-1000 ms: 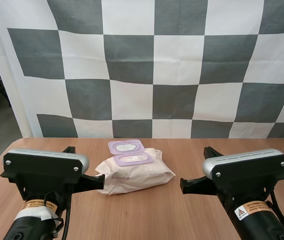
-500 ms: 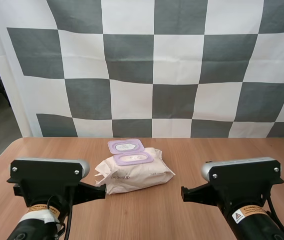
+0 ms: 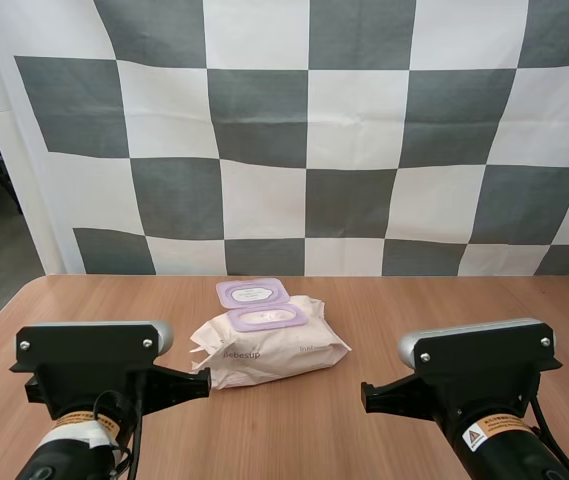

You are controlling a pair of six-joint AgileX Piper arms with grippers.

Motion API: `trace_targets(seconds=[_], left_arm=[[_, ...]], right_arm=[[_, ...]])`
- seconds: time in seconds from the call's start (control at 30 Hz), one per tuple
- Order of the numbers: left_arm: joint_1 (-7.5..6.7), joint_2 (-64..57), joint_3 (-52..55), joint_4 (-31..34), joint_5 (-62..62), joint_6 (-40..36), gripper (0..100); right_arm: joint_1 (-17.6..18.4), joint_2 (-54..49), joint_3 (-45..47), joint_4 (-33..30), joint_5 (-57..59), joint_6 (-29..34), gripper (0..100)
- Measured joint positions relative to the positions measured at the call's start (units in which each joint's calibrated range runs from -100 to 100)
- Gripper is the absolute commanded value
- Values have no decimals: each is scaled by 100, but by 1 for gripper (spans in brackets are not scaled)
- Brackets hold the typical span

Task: Open the wet wipes lid

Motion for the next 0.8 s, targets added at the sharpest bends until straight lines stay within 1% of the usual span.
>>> trace_targets(seconds=[0.13,0.8], left_arm=[[8,0,0,58,17,-132,0],[8,0,0,58,-81,-132,0]], right_arm=[[0,0,0,0,0,0,0],[0,0,0,-18,-17,0,0]])
